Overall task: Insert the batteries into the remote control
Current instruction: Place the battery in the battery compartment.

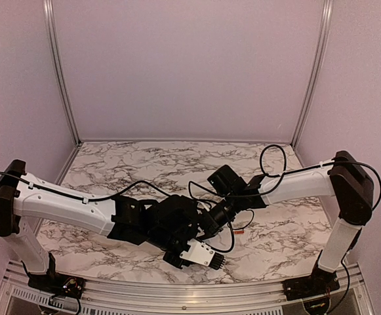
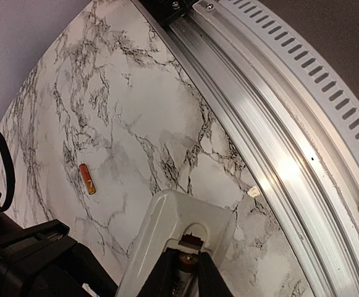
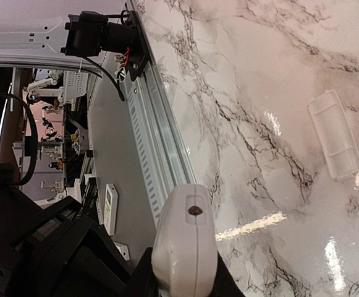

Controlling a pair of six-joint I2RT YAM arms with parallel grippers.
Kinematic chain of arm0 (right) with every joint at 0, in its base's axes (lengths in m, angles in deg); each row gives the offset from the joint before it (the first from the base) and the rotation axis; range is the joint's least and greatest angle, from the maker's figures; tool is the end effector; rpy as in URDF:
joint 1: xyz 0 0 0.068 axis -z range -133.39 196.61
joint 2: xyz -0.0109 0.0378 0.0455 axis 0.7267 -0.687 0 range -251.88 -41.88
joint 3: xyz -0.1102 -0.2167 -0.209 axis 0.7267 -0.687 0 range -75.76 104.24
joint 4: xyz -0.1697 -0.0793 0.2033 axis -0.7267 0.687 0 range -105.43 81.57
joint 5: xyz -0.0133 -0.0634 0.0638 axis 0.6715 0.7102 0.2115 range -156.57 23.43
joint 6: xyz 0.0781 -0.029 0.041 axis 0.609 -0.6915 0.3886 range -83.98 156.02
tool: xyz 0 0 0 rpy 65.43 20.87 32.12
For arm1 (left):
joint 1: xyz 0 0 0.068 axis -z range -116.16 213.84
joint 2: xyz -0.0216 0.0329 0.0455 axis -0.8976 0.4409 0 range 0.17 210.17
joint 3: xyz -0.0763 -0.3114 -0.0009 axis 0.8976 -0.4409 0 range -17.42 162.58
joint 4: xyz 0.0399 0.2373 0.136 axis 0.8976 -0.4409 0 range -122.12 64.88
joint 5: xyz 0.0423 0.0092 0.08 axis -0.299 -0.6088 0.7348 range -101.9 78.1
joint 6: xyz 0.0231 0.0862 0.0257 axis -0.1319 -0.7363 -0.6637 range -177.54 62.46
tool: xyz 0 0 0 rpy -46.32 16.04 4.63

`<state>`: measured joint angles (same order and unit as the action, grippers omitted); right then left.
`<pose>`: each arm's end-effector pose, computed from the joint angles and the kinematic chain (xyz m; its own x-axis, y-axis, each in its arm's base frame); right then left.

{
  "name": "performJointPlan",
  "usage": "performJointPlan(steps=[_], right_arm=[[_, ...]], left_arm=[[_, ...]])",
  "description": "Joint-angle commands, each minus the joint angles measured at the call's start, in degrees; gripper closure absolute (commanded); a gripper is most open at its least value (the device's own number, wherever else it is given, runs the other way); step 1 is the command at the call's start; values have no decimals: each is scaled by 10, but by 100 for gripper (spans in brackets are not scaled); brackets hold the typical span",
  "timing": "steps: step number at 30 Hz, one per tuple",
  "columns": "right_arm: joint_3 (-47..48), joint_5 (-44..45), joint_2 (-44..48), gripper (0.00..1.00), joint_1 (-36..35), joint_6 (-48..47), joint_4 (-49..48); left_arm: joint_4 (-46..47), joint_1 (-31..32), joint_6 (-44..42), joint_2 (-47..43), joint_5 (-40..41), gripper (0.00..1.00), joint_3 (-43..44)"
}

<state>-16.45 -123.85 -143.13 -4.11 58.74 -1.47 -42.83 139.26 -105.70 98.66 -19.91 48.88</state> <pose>0.1875 0.3403 0.1921 -0.7605 -0.6001 -0.2479 -0.4589 0.2266 0.8591 0.0945 -0.4094 0.2150 0.6024 0.6148 -0.5091 0.7978 -0.4432 0.4087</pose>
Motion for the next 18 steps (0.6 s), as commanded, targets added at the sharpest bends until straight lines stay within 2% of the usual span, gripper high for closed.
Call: performJointPlan(steps=[1, 13, 18], right_arm=[[0, -107, 15, 100, -9, 38, 25], [0, -106, 13, 100, -9, 40, 25], [-5, -105, 11, 100, -9, 43, 20]], left_arm=[[-109, -21, 17, 15, 102, 83, -41], [-94, -27, 21, 4, 93, 78, -48], [-74, -27, 34, -9, 99, 68, -46]])
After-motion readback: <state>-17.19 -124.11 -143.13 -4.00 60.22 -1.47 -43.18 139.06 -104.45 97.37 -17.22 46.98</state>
